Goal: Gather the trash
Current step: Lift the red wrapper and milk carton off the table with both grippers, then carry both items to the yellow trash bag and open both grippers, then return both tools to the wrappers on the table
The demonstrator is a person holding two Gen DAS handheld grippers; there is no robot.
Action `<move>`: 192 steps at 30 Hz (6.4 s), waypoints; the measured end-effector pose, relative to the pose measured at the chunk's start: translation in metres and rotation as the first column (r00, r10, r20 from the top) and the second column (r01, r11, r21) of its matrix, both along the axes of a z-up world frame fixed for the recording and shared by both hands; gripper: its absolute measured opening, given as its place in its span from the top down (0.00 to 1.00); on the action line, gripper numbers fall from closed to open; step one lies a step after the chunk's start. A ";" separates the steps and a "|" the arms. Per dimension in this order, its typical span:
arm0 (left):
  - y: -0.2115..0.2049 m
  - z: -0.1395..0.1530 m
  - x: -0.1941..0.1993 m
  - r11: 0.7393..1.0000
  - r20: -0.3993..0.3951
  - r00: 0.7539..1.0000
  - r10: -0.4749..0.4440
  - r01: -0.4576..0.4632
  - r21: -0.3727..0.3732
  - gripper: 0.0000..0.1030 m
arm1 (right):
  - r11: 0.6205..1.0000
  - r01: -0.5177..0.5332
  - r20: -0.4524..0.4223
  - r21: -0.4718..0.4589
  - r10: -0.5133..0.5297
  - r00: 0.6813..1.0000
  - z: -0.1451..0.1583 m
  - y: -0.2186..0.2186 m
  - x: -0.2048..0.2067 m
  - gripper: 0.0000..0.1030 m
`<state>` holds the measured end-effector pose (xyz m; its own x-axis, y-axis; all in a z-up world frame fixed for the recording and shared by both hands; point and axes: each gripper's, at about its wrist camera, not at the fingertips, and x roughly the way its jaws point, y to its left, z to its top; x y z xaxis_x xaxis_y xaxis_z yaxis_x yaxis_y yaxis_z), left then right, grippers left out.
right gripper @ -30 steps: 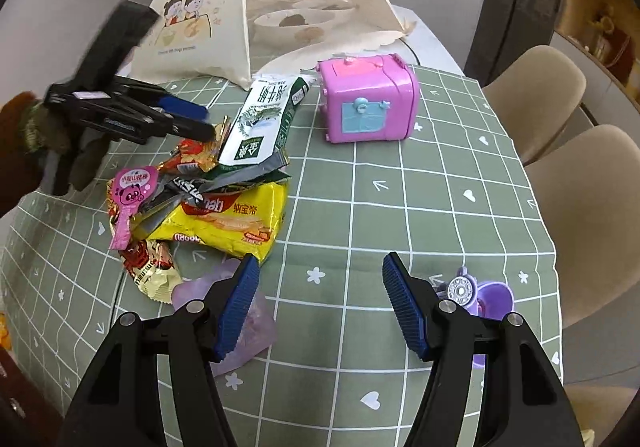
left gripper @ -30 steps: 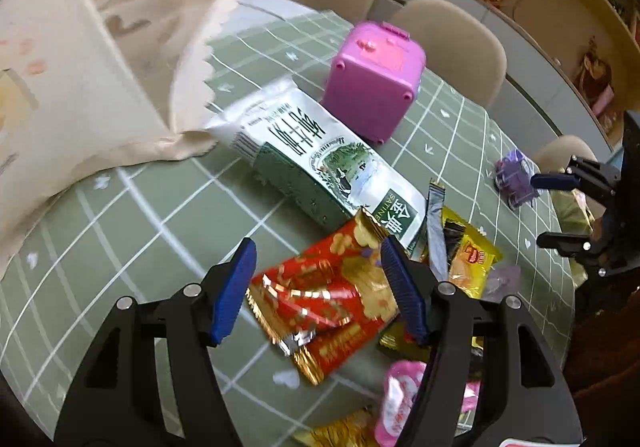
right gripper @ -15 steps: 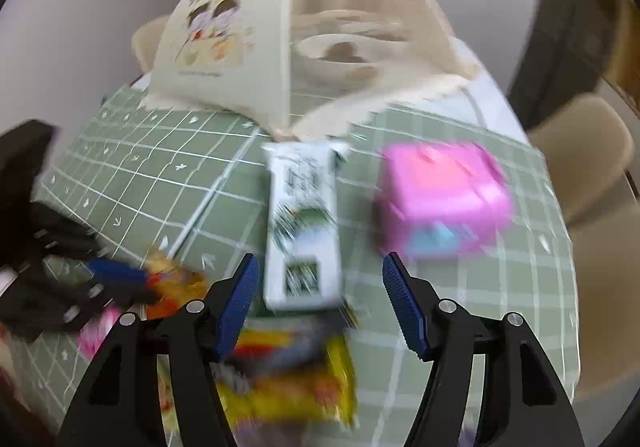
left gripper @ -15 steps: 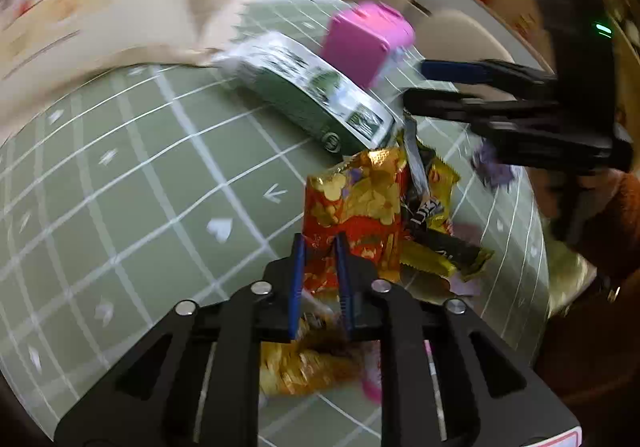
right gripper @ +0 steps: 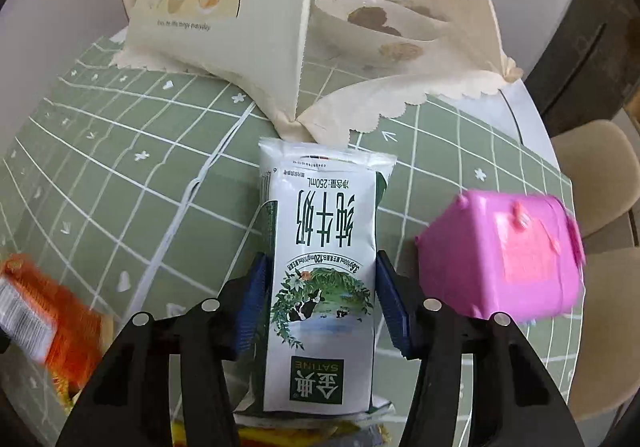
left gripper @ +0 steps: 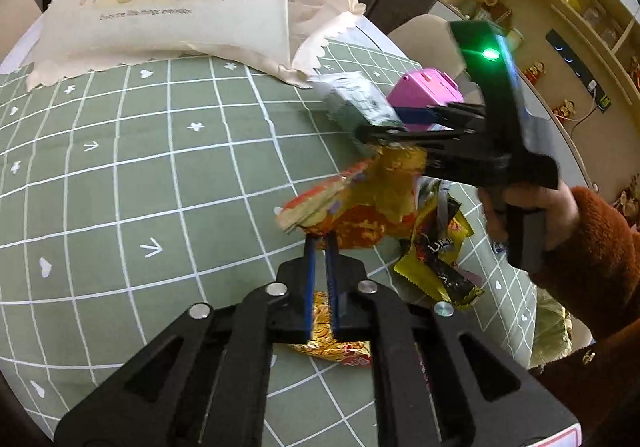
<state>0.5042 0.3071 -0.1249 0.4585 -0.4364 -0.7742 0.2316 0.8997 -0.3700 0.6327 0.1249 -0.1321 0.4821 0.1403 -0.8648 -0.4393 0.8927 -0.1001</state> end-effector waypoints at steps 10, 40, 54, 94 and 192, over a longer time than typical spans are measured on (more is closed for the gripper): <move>-0.003 0.039 -0.032 1.000 0.077 0.997 0.025 -0.025 -0.004 0.96 | 0.990 0.088 0.073 0.113 -0.096 0.993 0.060 -0.052 -0.077 0.53; -0.069 0.007 -0.130 0.977 0.043 0.976 -0.211 0.210 0.024 0.50 | 0.971 0.185 0.174 0.150 -0.210 0.962 0.096 -0.110 -0.204 0.53; -0.141 -0.023 -0.108 0.949 -0.033 0.971 -0.238 0.240 0.205 0.84 | 0.939 0.292 0.148 0.183 -0.320 0.936 0.094 -0.181 -0.265 0.53; -0.398 0.127 -0.248 0.956 0.297 0.912 -0.281 0.294 0.002 0.84 | 0.867 0.418 0.394 0.271 -0.496 0.774 0.170 -0.413 -0.484 0.53; -0.155 -0.036 0.141 0.960 0.023 0.987 0.159 -0.160 0.230 0.88 | 0.839 0.527 0.091 0.138 -0.540 0.836 0.032 -0.217 -0.250 0.42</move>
<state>0.6451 0.1524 -0.1612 0.5110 -0.1675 -0.8431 0.0788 0.9858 -0.1481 0.3823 -0.0921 -0.0999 0.6072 -0.0847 -0.7900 0.1180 0.9929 -0.0158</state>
